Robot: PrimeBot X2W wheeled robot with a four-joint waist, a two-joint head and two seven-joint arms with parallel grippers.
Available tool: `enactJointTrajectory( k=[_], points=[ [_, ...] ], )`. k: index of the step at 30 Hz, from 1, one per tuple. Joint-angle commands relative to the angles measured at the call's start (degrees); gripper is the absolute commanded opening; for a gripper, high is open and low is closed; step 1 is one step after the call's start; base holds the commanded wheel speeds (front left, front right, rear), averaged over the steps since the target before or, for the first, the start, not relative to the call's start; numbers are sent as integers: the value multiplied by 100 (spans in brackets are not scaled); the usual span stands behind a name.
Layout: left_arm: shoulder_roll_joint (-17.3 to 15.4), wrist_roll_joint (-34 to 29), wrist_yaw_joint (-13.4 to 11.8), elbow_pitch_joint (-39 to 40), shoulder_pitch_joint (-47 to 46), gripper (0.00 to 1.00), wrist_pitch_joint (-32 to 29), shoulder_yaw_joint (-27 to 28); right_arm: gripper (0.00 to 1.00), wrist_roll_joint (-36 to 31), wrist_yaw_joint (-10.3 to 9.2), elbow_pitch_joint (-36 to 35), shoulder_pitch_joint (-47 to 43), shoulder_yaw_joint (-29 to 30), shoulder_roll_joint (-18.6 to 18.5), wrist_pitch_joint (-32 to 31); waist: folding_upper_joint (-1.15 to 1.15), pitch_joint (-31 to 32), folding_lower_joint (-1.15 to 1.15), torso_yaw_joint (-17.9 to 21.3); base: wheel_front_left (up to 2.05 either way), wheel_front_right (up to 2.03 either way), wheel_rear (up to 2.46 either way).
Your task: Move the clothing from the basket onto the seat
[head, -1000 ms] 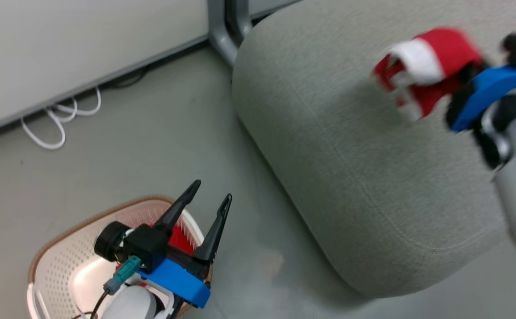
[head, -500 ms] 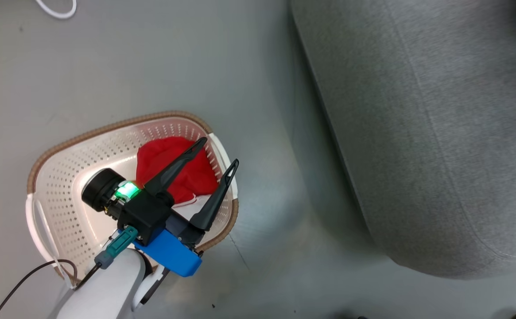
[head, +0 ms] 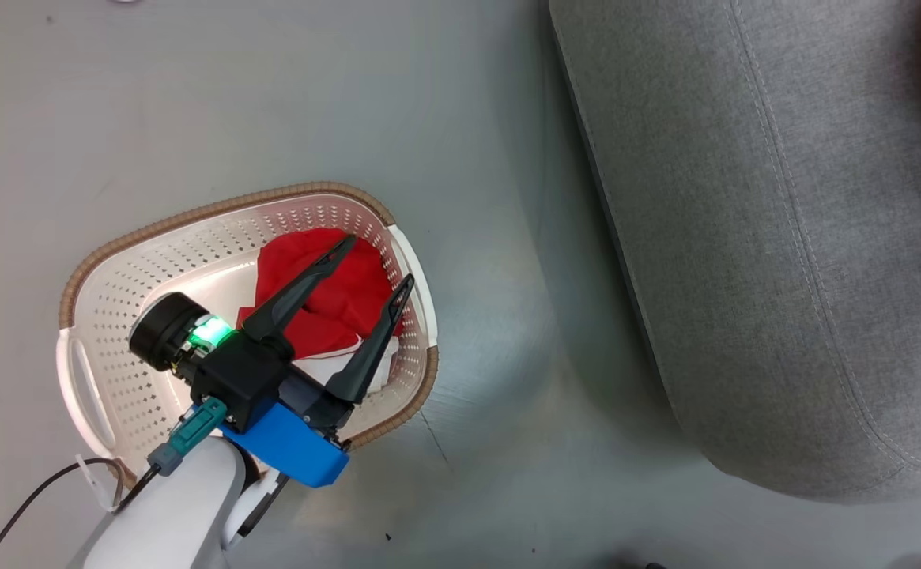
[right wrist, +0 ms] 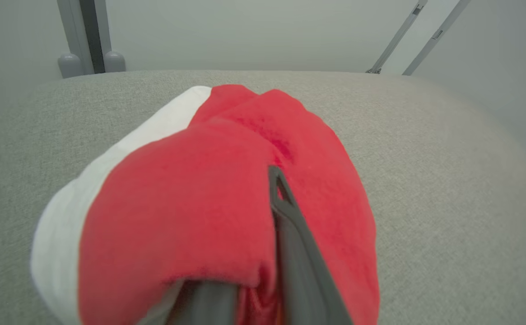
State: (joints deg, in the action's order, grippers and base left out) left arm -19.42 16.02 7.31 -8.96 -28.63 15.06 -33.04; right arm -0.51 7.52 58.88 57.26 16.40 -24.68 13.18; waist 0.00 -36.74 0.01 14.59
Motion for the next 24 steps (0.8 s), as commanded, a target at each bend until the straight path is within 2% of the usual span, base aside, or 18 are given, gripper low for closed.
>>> enactJointTrajectory(
  k=[1,8,16,20,24],
  points=[
    [5,14,24,-4,27,100,18,66,100,-61,-6,32,-35,-37,-12,40,0,50,-1,-20,0,0,0],
    [227,69,24,-125,94,100,18,72,100,-270,-6,300,-179,-53,-78,52,0,436,-1,-104,0,0,0],
    [644,234,24,-366,573,100,18,208,100,-416,-6,435,-836,-309,-48,132,0,1459,-1,-238,0,0,0],
    [831,323,25,-545,891,100,18,309,100,-279,-5,244,-1272,-448,125,162,0,2007,-1,-330,0,0,0],
    [1016,370,25,-719,1221,100,18,584,100,-137,-6,-242,-1858,-546,320,192,0,2492,-1,-461,0,0,0]
  ],
)
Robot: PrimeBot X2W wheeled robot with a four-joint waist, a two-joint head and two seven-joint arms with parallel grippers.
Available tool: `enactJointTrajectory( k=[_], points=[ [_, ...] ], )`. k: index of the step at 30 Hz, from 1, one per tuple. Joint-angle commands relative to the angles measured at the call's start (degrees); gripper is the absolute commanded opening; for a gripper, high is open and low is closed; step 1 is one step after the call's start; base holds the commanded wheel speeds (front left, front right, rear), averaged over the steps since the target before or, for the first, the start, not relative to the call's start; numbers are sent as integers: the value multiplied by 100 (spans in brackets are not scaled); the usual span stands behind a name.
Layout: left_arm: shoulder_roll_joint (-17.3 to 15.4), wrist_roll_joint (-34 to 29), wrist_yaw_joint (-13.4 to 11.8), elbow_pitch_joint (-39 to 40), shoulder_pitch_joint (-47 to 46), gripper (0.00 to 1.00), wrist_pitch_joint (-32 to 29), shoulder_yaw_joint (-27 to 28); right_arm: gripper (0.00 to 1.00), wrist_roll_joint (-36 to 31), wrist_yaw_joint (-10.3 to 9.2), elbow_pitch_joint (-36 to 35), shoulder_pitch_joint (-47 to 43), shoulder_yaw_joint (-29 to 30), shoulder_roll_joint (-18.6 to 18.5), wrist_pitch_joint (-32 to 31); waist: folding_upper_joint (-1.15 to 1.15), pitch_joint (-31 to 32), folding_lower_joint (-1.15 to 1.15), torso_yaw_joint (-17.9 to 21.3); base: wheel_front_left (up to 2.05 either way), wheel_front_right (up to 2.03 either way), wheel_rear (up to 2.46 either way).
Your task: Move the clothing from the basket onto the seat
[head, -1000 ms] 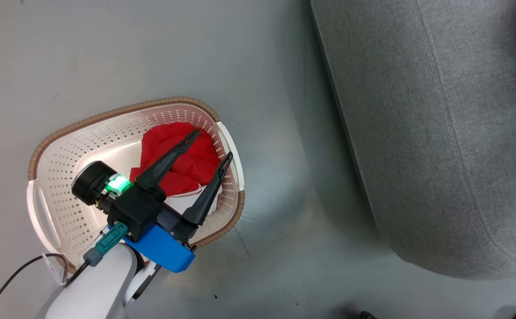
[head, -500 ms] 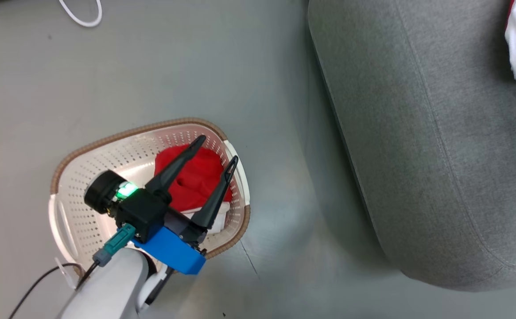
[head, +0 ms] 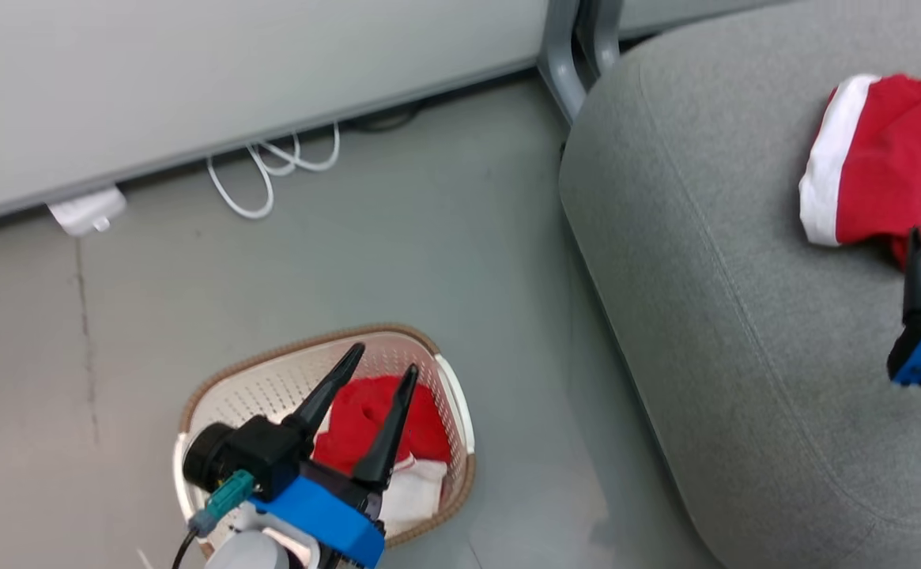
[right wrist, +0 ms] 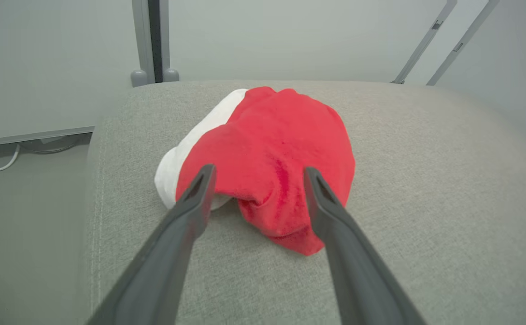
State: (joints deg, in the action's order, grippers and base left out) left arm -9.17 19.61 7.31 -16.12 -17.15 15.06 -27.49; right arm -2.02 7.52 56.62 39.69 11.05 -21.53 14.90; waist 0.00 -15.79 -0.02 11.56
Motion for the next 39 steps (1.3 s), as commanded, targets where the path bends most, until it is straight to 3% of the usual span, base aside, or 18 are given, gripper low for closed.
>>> enactJointTrajectory(
  k=[1,9,21,29,39],
  points=[
    [33,16,24,-34,158,100,18,92,100,59,-6,-171,-276,-54,85,23,0,511,2,-206,0,0,0],
    [175,-59,24,-94,750,100,18,804,100,429,-6,-2204,-1816,-288,701,-44,0,997,2,-589,0,0,0],
    [410,-278,24,38,1449,100,18,1825,100,289,-6,-5106,-3742,-649,1511,-1069,0,1518,2,-1236,0,0,0],
    [426,-407,24,143,1631,100,18,2040,100,276,-6,-5819,-4365,-755,1741,-1340,0,1661,2,-1472,0,0,0],
    [401,-443,24,173,1571,100,18,2053,100,203,-6,-5952,-4485,-850,1837,-1418,0,1688,2,-1508,0,0,0]
  ],
)
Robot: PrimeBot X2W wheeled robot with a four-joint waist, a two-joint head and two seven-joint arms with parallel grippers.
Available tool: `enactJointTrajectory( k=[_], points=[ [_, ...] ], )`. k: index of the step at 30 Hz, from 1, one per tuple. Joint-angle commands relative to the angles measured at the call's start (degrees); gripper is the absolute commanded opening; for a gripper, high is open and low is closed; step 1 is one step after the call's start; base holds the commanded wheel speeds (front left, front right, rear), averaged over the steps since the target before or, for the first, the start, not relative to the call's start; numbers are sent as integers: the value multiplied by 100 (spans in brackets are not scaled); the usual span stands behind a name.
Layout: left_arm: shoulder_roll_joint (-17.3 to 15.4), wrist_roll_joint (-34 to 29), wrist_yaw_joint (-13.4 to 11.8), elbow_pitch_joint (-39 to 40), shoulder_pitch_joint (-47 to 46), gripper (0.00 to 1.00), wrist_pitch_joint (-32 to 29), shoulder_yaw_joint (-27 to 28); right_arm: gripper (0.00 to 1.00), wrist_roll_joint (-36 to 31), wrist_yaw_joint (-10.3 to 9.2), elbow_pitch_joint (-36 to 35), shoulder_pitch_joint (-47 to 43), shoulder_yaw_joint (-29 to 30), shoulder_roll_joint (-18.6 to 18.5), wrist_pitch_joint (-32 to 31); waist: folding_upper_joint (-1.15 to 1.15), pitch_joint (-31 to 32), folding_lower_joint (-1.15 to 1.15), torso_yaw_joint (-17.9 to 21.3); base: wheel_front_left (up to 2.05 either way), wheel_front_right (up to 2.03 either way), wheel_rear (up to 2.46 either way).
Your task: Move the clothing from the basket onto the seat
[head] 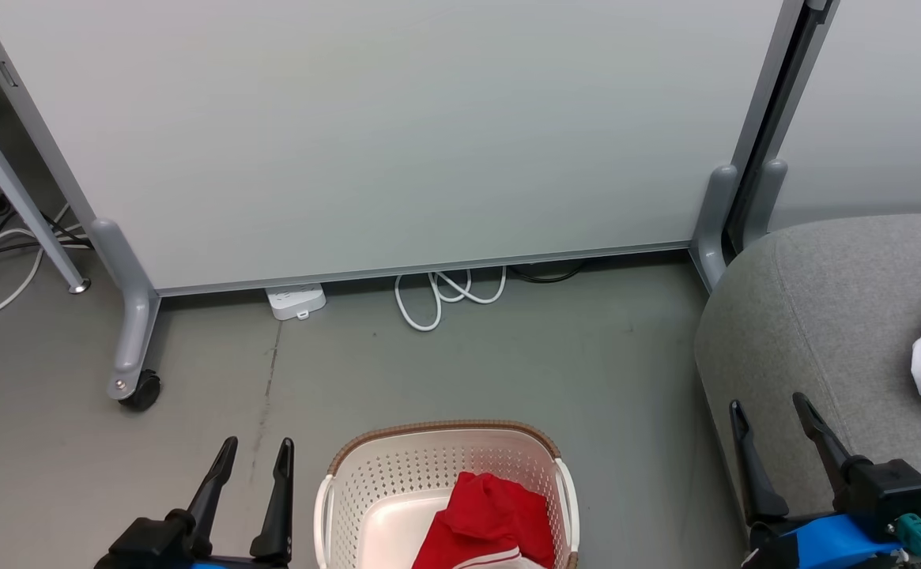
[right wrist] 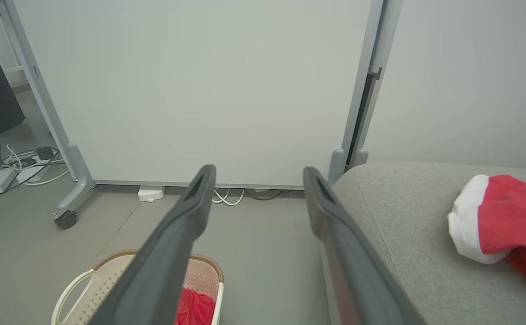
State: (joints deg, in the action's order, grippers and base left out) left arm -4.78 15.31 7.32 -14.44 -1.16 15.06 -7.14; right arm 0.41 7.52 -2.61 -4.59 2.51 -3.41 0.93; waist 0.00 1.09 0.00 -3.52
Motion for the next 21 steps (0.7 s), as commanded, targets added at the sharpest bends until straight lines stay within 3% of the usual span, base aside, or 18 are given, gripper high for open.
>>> enactJointTrajectory(
  k=[1,11,21],
  points=[
    [-40,-16,23,7,-52,100,17,13,100,-32,-6,-30,-55,5,29,-20,0,-3,0,-1,0,0,0],
    [-101,-11,23,15,-204,100,17,-47,100,35,-6,43,149,-116,50,19,0,-207,0,175,0,0,0],
    [-267,-55,23,-136,-817,100,17,-222,100,66,-6,24,1120,-633,51,185,0,-1616,0,887,0,0,0]
  ],
)
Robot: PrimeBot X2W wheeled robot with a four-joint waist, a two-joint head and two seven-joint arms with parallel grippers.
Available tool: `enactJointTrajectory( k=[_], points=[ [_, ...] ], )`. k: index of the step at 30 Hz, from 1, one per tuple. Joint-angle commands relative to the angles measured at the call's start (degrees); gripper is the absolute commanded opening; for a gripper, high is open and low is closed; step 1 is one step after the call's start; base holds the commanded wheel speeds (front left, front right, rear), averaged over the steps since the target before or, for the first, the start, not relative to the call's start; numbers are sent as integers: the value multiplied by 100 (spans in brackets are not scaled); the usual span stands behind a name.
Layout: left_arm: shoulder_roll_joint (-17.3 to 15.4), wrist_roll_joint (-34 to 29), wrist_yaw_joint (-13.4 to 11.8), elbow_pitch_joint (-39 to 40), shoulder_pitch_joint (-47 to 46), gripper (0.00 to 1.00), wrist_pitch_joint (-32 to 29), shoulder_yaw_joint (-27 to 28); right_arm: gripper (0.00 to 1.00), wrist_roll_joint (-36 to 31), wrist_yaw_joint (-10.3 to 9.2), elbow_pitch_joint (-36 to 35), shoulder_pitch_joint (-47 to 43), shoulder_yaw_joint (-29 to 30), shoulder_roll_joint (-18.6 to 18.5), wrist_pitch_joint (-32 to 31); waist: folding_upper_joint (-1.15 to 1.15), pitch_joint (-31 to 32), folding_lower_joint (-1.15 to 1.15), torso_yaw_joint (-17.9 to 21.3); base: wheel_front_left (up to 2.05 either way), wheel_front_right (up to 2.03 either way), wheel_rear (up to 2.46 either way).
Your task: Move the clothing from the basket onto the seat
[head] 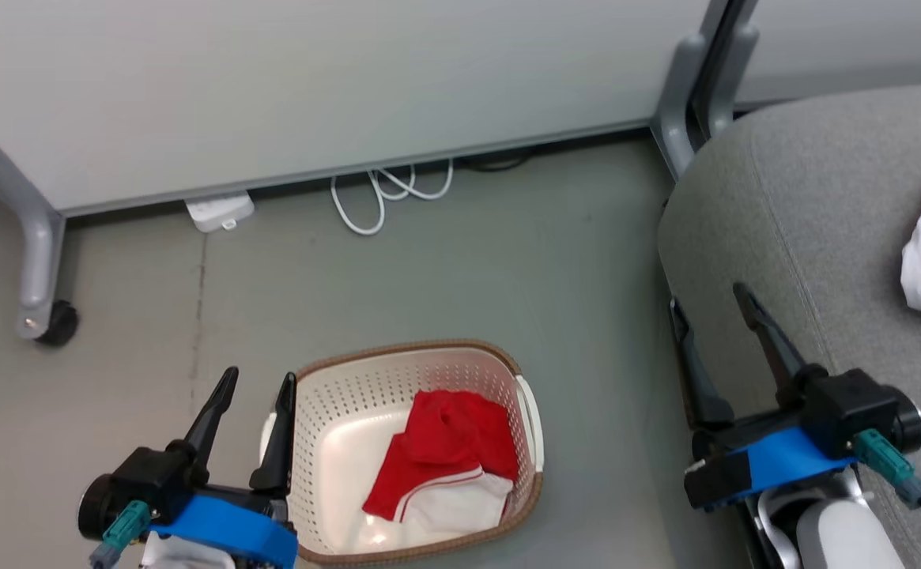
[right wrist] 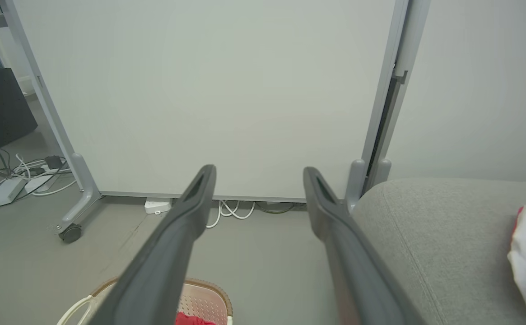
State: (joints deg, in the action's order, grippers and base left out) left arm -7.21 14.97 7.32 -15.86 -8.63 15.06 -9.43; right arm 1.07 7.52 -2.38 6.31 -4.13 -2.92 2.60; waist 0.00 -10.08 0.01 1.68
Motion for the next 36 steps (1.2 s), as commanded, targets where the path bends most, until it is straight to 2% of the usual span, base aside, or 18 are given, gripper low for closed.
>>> enactJointTrajectory(
  k=[1,9,19,29,36],
  points=[
    [-50,-22,23,-41,-168,100,17,-31,100,14,-6,10,157,-23,0,55,0,-704,-1,448,0,0,0],
    [-285,53,23,-1006,-1341,100,17,-669,100,138,-6,200,1007,-300,4,402,0,-2063,-1,961,0,0,0],
    [-503,268,10,-2815,-2716,100,-59,-1289,100,388,-6,484,1672,-578,8,822,0,-3229,-1,1463,0,0,0],
    [-686,449,9,-3748,-3420,100,-128,-1595,100,744,-6,795,1938,-809,8,1131,0,-3799,-1,1787,0,0,0],
    [-750,518,-356,-4439,-3655,100,-450,-1499,100,937,-6,918,2030,-940,6,1225,0,-3953,-1,1959,0,0,0]
  ],
)
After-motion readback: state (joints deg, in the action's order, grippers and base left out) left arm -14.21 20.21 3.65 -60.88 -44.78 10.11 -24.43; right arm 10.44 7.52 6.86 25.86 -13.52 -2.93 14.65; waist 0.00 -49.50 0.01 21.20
